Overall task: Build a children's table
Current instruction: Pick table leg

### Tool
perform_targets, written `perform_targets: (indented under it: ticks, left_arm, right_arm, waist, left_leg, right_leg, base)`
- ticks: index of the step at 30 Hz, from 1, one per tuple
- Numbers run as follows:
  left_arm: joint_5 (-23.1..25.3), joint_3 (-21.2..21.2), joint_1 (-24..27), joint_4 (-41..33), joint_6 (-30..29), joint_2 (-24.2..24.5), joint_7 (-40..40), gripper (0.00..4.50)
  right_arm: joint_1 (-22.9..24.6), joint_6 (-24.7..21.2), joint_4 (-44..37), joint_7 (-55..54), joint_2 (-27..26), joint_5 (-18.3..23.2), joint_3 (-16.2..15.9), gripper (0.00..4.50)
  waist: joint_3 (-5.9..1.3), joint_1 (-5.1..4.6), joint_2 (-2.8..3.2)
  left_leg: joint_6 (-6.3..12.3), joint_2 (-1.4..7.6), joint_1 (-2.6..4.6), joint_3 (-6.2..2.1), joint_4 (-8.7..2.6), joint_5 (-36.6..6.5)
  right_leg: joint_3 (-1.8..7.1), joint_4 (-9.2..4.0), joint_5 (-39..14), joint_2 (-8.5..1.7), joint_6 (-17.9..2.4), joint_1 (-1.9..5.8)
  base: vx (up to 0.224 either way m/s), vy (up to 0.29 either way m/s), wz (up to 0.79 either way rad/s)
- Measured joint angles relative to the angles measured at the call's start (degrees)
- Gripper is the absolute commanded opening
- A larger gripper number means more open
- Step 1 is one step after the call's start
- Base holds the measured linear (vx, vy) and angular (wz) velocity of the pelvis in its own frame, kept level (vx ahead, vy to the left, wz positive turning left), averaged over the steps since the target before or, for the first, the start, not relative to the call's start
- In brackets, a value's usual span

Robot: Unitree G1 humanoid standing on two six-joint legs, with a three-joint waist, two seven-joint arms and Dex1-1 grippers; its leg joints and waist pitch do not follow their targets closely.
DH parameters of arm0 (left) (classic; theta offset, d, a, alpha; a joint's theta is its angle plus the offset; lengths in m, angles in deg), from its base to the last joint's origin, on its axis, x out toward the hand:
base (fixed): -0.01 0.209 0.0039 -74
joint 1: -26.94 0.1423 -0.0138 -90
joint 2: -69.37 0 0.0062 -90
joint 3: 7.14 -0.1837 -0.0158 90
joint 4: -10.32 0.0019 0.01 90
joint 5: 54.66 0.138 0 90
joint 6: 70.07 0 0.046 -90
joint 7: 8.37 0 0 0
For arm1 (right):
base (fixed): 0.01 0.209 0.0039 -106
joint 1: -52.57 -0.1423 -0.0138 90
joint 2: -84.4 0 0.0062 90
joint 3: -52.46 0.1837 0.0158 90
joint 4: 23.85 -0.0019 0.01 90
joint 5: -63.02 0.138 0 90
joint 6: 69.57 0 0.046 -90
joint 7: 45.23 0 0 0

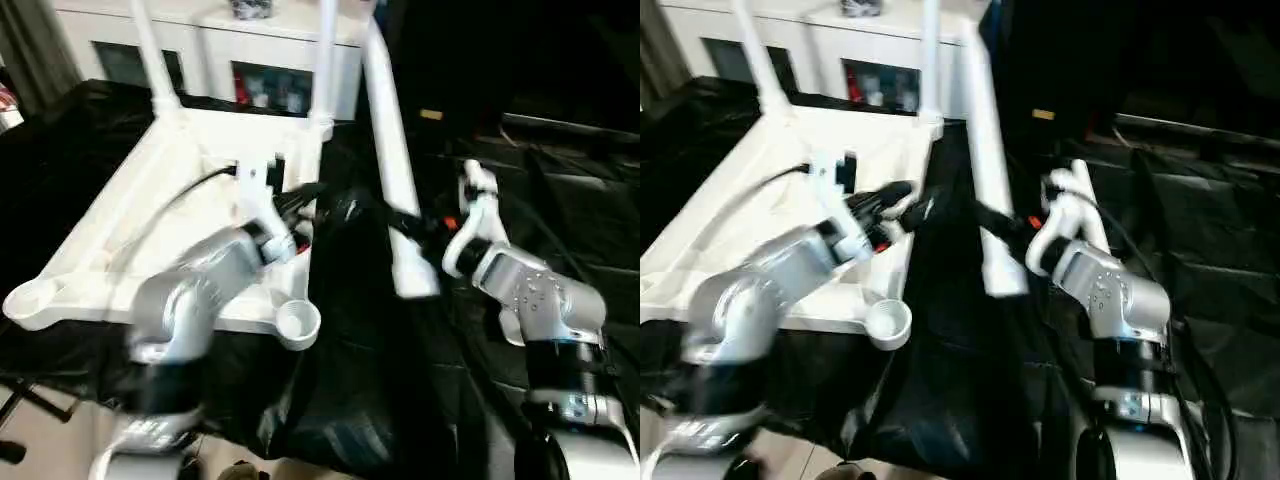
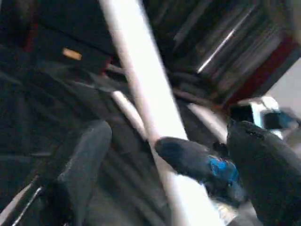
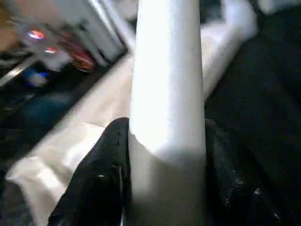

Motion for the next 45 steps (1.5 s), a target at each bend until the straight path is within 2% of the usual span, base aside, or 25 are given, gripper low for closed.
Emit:
perform_targets:
  ticks: [5,7,12,18,25,33,37,39,41,45]
  left_arm:
    - [-2.4,4.1,-3.0,4.0,-0.6,-2.6,2.2,4.5]
    - [-5.3,6.3,-4.9,4.9,-2.1,-4.9,3.3,4.5]
    - [-8.9,6.2,-6.5,4.5,-2.8,-6.8,3.3,4.5]
    - [-11.4,6.6,-6.3,2.9,-3.1,-7.3,1.8,4.5]
    - [-15.6,7.4,-6.2,1.8,-5.1,-6.4,-0.9,4.5]
    - [-17.5,7.5,-5.3,0.7,-6.6,-5.7,-2.1,3.7]
    - [-17.8,7.6,-5.2,0.7,-6.6,-5.5,-2.0,3.64]
    - [-17.9,7.7,-5.2,0.7,-6.6,-5.5,-2.0,3.34]
    - [-17.9,7.9,-5.2,0.8,-6.6,-5.5,-2.0,3.29]
    - [-18.4,8.2,-5.2,0.8,-6.7,-5.5,-1.5,2.92]
  right_arm:
    - [2.1,-1.2,-4.7,2.6,0.0,2.8,-1.4,1.83]
    - [4.2,-1.4,-8.1,4.3,0.3,4.4,-2.3,1.83]
    - [6.1,-2.8,-11.4,6.1,0.2,5.9,-5.0,1.83]
    - [6.7,-3.7,-13.5,6.3,0.2,7.1,-5.5,1.83]
    - [8.6,-5.1,-15.3,9.0,0.4,11.3,-6.5,1.83]
    - [8.6,-5.6,-15.8,10.7,1.5,12.7,-6.7,1.83]
    - [8.6,-5.5,-15.8,10.8,1.8,13.3,-7.0,1.83]
    - [8.6,-5.5,-15.8,10.8,1.9,13.4,-7.0,1.83]
    - [8.6,-5.5,-15.8,11.0,2.0,13.7,-7.0,1.83]
    - [8.5,-5.5,-15.9,11.0,2.2,13.9,-7.2,1.83]
  waist:
    - [0.01,0.0,-0.02]
    - [0.06,0.29,-0.09]
    - [0.06,0.34,-0.1]
    - [0.07,0.1,-0.11]
    - [0.08,0.13,-0.12]
    - [0.09,0.15,-0.15]
    - [0.1,0.15,-0.16]
    - [0.1,0.15,-0.17]
    - [0.11,0.15,-0.17]
    - [0.12,0.15,-0.19]
  left_leg:
    - [0.02,0.0,-0.01,0.0,-0.06,0.0]
    - [0.03,0.0,-0.05,-0.01,-0.07,0.0]
    - [0.04,-0.01,-0.05,-0.01,-0.1,0.0]
    - [0.01,-0.01,-0.01,-0.01,-0.2,0.0]
    - [0.01,-0.02,-0.02,-0.01,-0.3,0.0]
    - [-0.01,-0.03,-0.01,-0.01,-0.31,0.1]
    - [-0.01,-0.02,-0.01,-0.01,-0.34,0.1]
    - [-0.01,-0.03,-0.01,-0.01,-0.35,0.1]
    - [-0.01,-0.03,-0.01,-0.01,-0.36,0.1]
    - [-0.01,-0.03,-0.02,-0.01,-0.37,0.1]
  right_leg:
    - [-0.01,-0.04,0.0,0.0,0.0,0.0]
    - [-0.04,-0.08,0.0,-0.01,0.0,0.0]
    - [-0.03,-0.11,0.0,-0.02,0.0,0.0]
    - [-0.03,-0.12,0.0,-0.02,0.0,0.0]
    - [-0.04,-0.21,0.0,-0.01,0.0,-0.01]
    - [-0.04,-0.22,0.0,-0.02,0.0,0.0]
    - [-0.04,-0.23,0.0,-0.01,0.0,0.0]
    - [-0.04,-0.25,0.0,-0.02,0.0,0.0]
    - [-0.04,-0.26,0.0,-0.01,0.0,0.0]
    - [-0.04,-0.28,0.0,-0.01,0.0,0.0]
  base:
    - [0.0,0.0,0.0]
    - [0.0,0.0,0.0]
    - [0.0,0.0,0.0]
    - [0.0,0.0,0.0]
    - [0.0,0.0,0.0]
    - [0.0,0.0,0.0]
    - [0.0,0.0,0.0]
    - [0.0,0.0,0.0]
    - [0.0,0.0,0.0]
    - [0.0,0.0,0.0]
